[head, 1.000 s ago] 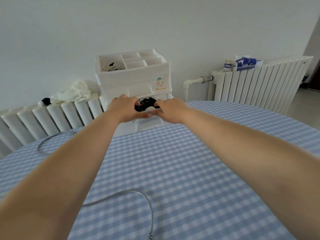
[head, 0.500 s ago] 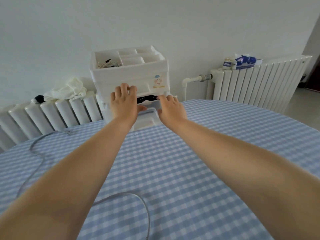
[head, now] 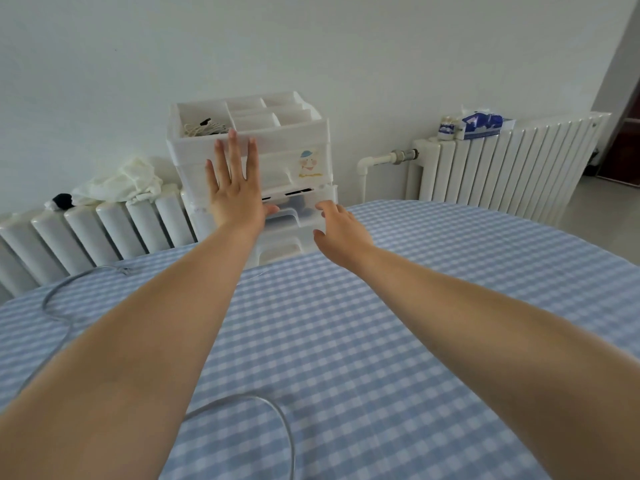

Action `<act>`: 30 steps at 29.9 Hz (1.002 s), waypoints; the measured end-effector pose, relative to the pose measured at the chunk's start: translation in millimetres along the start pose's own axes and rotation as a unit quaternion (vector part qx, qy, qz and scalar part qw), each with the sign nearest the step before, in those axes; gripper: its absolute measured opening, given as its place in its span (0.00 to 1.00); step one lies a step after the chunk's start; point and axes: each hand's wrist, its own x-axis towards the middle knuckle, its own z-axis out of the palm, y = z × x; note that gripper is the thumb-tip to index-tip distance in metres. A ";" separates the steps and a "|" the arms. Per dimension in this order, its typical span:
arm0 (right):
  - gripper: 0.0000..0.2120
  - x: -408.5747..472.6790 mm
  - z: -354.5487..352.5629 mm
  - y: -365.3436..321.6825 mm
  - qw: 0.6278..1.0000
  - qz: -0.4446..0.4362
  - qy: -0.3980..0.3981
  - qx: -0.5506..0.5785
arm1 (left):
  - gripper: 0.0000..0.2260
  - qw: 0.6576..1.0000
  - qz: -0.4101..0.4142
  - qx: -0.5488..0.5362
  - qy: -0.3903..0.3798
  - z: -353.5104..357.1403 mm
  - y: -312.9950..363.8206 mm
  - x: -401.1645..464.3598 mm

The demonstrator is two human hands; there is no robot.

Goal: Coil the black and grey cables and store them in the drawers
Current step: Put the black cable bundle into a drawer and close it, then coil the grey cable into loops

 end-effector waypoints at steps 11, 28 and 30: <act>0.23 4.9 6.2 13.4 1.000 0.001 0.027 -0.006 | 0.51 0.999 0.027 0.018 0.035 9.2 0.5 6.7; 0.10 -21.4 24.9 -19.0 0.983 0.032 -0.174 -0.045 | 0.10 0.972 0.046 -0.103 -0.204 4.5 -13.4 -41.0; 0.17 -49.9 23.1 -28.3 0.955 0.009 -0.293 -0.048 | 0.13 0.936 0.026 -0.151 -0.317 5.3 -14.5 -56.1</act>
